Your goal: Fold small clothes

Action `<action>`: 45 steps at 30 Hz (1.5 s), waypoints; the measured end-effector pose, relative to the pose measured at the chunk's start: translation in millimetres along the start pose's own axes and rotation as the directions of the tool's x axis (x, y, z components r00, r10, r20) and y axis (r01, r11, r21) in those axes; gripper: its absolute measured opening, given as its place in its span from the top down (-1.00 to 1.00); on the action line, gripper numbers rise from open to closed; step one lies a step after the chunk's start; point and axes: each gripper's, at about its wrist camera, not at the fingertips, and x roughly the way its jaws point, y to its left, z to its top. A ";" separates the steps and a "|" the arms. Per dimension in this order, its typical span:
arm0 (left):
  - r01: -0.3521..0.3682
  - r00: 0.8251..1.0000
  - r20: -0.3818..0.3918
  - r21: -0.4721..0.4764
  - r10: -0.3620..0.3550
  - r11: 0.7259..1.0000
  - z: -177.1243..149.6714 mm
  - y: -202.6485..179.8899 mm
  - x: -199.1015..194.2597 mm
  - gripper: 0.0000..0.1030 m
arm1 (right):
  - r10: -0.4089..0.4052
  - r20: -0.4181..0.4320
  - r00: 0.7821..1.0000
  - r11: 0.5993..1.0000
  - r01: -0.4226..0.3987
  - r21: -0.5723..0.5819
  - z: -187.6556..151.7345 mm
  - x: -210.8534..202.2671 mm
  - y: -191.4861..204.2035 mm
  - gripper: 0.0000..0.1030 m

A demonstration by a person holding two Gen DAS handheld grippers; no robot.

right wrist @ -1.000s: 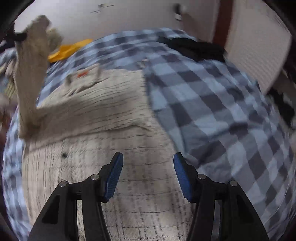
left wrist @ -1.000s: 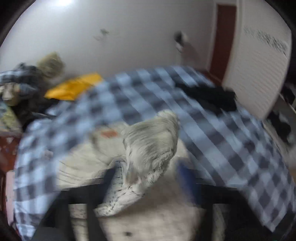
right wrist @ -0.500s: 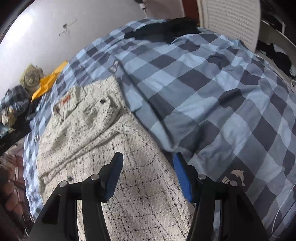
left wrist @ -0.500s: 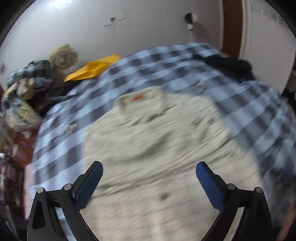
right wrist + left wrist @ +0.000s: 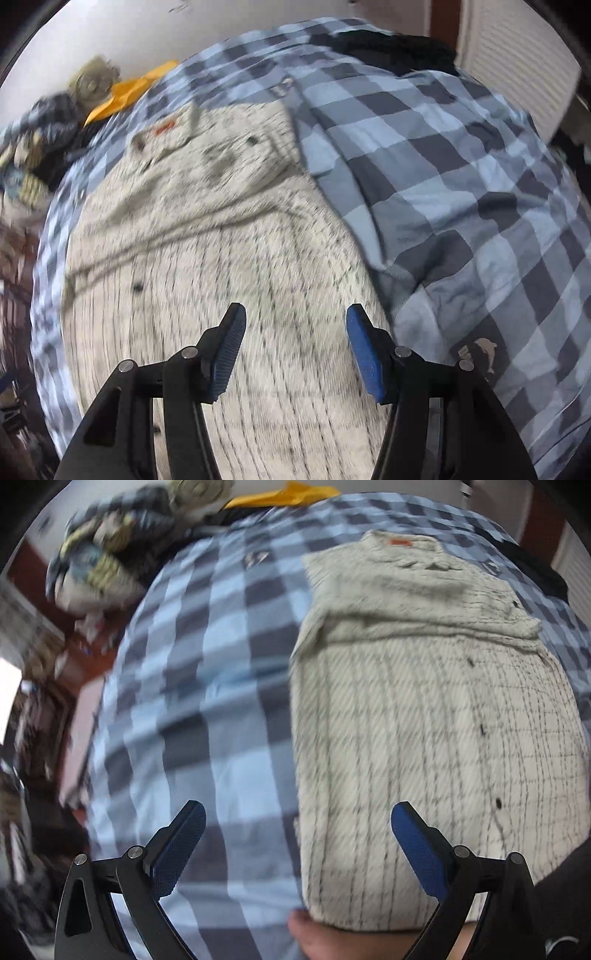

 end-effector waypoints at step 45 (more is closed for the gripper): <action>0.439 0.888 -0.091 -0.129 -0.451 0.889 -40.9 -23.7 93.0 0.93 | 0.069 -0.632 0.772 0.981 -0.167 -0.096 -58.7 40.7 -94.1 0.86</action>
